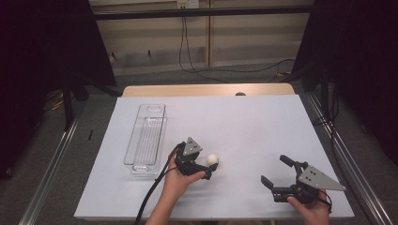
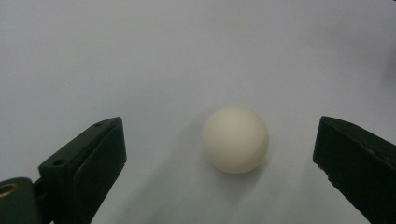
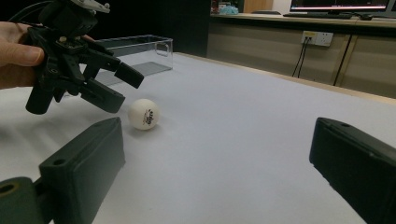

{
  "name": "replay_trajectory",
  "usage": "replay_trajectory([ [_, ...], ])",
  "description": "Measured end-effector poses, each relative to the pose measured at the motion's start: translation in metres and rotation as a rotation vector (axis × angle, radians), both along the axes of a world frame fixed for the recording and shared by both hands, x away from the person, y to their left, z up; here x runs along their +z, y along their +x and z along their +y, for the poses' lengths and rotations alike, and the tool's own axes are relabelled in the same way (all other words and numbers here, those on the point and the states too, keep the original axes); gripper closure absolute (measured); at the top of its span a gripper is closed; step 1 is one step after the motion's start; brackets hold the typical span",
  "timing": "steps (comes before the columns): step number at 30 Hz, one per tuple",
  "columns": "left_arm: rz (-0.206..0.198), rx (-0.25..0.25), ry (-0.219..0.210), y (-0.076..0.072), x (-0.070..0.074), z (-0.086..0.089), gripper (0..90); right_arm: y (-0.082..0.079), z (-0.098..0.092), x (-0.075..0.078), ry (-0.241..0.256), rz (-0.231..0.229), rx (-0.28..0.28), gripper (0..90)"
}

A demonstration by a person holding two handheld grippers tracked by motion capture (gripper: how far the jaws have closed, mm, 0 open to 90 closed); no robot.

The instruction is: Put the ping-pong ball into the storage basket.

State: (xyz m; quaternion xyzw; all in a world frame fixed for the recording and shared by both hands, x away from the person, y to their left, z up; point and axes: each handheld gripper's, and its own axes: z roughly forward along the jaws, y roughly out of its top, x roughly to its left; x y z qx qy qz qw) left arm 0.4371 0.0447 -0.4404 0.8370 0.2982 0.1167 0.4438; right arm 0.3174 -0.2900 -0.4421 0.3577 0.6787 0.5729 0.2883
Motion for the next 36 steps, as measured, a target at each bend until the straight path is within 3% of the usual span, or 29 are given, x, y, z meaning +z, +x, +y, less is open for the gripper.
replay_trajectory([
  [6, 0.006, -0.007, 0.0, 0.0, -0.001, -0.003, 2.9, 0.0, 0.0, 0.0, -0.007, -0.004, 0.007, 2.8],
  [11, 0.012, -0.009, 0.042, 0.001, -0.002, -0.005, 3.0, 0.0, 0.0, 0.0, -0.004, 0.0, 0.007, 2.8],
  [15, 0.015, -0.012, 0.03, 0.002, -0.003, -0.007, 3.2, 0.0, 0.0, 0.0, -0.005, -0.003, 0.003, 2.8],
  [17, 0.016, -0.005, 0.047, 0.002, -0.003, -0.007, 3.2, 0.0, 0.0, 0.0, 0.001, -0.001, -0.002, 2.8],
  [21, 0.021, 0.008, 0.023, 0.002, -0.004, -0.009, 3.5, 0.001, 0.0, -0.001, -0.013, -0.003, 0.01, 2.8],
  [24, 0.018, 0.001, 0.042, 0.002, -0.004, -0.009, 3.8, 0.0, 0.0, 0.0, -0.002, -0.005, -0.004, 2.8],
  [25, 0.018, 0.0, 0.026, 0.003, -0.005, -0.01, 3.8, 0.0, -0.001, 0.0, -0.005, -0.007, 0.003, 2.8],
  [26, 0.017, -0.005, 0.054, 0.003, -0.003, -0.01, 4.2, 0.0, -0.001, 0.0, -0.001, -0.007, -0.002, 2.8],
  [34, 0.021, -0.016, 0.036, 0.004, -0.005, -0.012, 7.4, 0.0, -0.001, 0.0, 0.0, -0.001, -0.001, 2.8],
  [36, 0.028, -0.024, 0.052, 0.004, -0.004, -0.012, 8.8, 0.001, -0.002, -0.001, 0.0, 0.0, 0.0, 2.8],
])
